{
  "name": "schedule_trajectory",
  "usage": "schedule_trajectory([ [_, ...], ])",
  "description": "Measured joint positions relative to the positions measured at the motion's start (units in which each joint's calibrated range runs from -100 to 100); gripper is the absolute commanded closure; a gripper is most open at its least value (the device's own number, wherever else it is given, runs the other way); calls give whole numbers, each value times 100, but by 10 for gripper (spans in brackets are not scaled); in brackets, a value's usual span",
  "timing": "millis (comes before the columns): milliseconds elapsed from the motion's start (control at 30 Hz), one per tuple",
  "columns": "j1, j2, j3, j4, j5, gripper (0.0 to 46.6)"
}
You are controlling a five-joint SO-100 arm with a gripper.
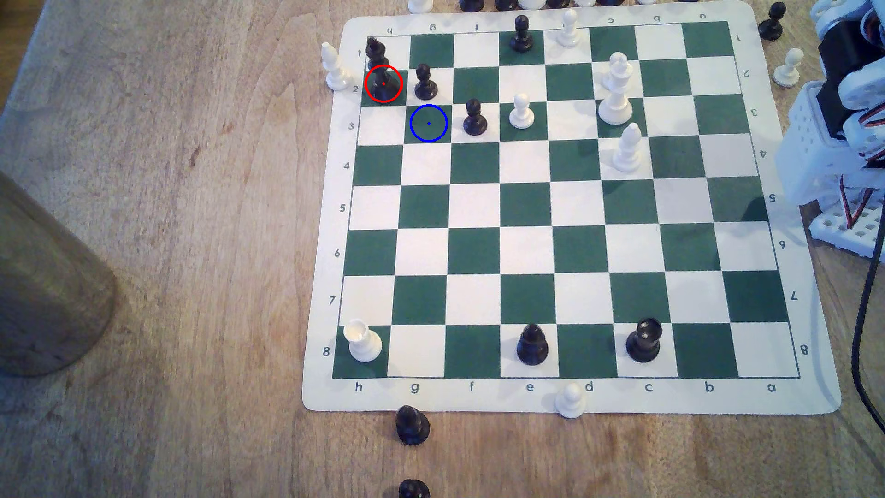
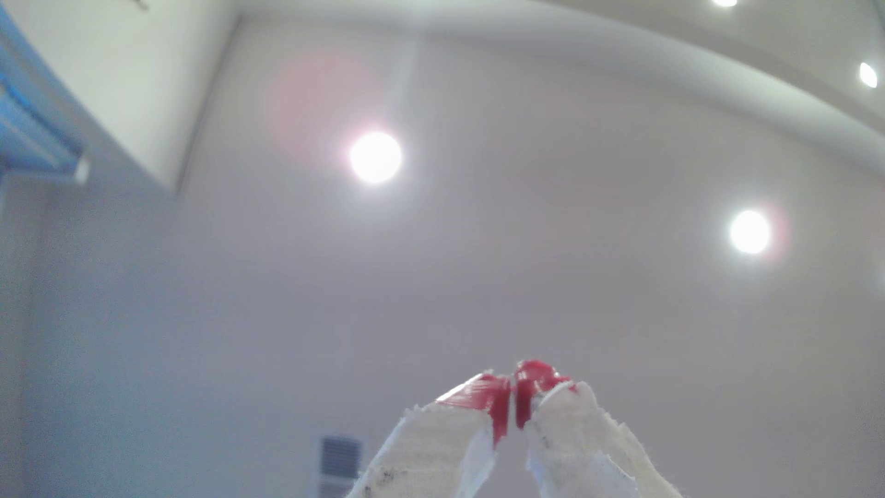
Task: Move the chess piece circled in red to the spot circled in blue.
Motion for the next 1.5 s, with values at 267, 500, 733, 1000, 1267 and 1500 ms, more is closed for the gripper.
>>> schedule_trajectory([
  [267,162,8,0,916,24,464],
  [500,103,17,-253,3163,24,464],
  [733,111,25,-777,5888,5,464],
  [1000,811,42,-2205,10351,-107,464],
  [1267,1276,25,-2648,13147,-234,458],
  [1500,1342,1642,-3344,13371,-684,445],
])
